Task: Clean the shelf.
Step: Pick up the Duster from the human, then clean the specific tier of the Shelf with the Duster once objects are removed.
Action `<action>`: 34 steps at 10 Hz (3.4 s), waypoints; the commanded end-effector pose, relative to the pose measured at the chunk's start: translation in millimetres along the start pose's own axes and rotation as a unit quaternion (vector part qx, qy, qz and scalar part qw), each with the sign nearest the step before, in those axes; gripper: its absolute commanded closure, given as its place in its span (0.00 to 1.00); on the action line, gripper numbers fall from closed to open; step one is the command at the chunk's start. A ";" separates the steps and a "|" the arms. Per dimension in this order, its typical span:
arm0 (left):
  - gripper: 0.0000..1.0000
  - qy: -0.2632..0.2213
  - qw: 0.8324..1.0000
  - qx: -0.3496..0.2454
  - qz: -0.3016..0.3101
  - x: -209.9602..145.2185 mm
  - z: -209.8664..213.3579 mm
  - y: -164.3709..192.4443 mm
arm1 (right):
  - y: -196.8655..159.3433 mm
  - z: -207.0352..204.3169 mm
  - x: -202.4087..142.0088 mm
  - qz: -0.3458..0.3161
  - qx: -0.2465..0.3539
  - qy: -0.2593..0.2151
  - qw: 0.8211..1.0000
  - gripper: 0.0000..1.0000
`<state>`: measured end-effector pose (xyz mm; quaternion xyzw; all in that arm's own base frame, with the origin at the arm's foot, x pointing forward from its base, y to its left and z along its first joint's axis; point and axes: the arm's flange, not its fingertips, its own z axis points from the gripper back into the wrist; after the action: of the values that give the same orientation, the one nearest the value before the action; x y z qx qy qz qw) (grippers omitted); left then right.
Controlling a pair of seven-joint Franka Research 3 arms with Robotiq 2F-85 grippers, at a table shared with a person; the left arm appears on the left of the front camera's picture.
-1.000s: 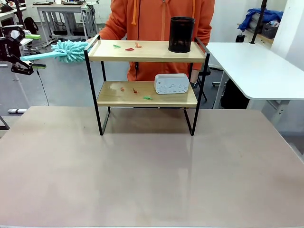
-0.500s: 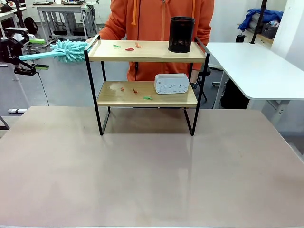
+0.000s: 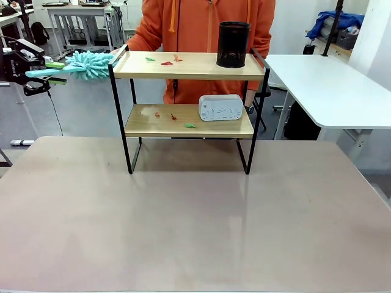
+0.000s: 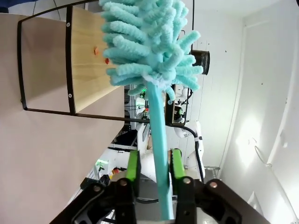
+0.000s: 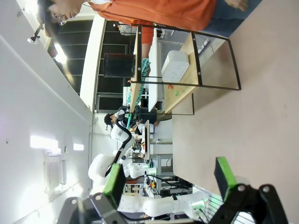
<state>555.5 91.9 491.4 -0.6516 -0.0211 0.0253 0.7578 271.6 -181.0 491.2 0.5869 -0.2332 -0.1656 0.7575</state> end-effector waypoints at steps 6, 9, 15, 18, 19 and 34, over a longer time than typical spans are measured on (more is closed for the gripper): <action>1.00 0.006 1.000 0.004 -0.020 -9.9 -6.1 -2.7 | 0.8 -1.1 2.6 0.012 0.008 -0.003 1.000 0.00; 1.00 0.023 0.997 0.040 -0.064 -63.5 12.5 -23.9 | 0.8 -1.1 2.6 0.012 0.008 -0.003 1.000 0.00; 1.00 -0.027 0.940 0.249 -0.233 -266.7 94.8 -31.5 | 0.8 -1.1 2.6 0.012 0.008 -0.003 1.000 0.00; 1.00 -0.018 0.942 0.247 -0.228 -272.4 108.3 -36.0 | 0.8 -1.1 2.6 0.012 0.008 -0.003 1.000 0.00; 1.00 -0.018 0.942 0.247 -0.228 -272.4 108.3 -36.0 | 0.8 -1.1 2.6 0.012 0.008 -0.003 1.000 0.00; 0.88 -0.011 0.939 0.254 -0.231 -272.3 107.8 -31.2 | 0.8 -1.1 2.6 0.012 0.008 -0.003 1.000 0.00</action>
<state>277.2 175.6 538.5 -0.4146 -0.1717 -0.1388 0.8828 272.7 -181.1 490.9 0.5859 -0.2317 -0.1658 0.7587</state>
